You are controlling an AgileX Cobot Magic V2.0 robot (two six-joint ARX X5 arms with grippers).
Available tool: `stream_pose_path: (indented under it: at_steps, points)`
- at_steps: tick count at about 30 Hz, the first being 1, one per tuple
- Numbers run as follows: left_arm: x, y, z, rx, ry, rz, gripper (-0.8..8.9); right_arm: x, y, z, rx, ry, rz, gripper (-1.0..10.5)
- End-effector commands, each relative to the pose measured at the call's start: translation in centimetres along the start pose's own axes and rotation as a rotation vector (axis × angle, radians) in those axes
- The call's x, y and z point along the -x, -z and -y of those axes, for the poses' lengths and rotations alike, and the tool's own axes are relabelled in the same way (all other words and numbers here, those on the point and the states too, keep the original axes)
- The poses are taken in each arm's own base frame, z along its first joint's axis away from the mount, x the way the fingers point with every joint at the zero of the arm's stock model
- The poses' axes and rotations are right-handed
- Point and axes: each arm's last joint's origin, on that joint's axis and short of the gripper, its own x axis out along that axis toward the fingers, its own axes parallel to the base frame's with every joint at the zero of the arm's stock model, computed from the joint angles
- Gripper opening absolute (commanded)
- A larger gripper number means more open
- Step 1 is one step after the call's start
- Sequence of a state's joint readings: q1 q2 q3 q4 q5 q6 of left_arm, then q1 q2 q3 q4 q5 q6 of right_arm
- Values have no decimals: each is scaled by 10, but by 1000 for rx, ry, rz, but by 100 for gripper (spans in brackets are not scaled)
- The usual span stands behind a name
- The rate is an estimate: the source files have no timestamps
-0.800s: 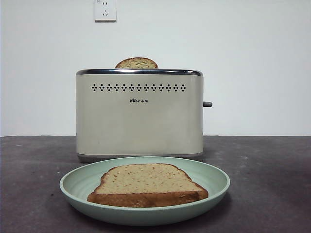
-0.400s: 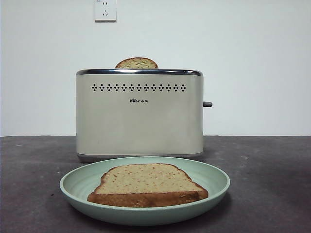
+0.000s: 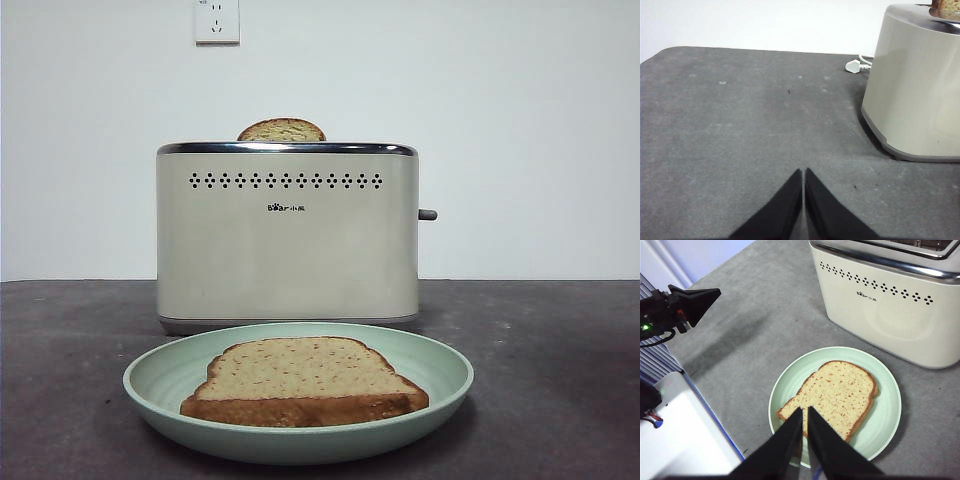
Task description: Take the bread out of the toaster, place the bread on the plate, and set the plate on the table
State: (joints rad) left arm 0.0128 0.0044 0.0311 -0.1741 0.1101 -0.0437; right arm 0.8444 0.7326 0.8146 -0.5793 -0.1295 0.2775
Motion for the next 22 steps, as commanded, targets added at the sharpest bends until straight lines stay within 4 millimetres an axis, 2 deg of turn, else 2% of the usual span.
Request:
stream_pose_path:
  at_steps: [1, 12, 17, 22]
  points:
    - [-2, 8, -1, 9, -1, -27, 8, 1, -4, -3, 7, -10, 17, 4]
    - [-2, 8, -1, 9, -1, -27, 8, 4, -4, -2, 22, -7, 30, 4]
    - [-2, 8, -1, 9, -1, -27, 8, 21, -11, 15, 117, 152, 156, 4]
    - [-2, 8, -1, 9, -1, -27, 8, 41, -15, 40, 69, 303, 256, 4]
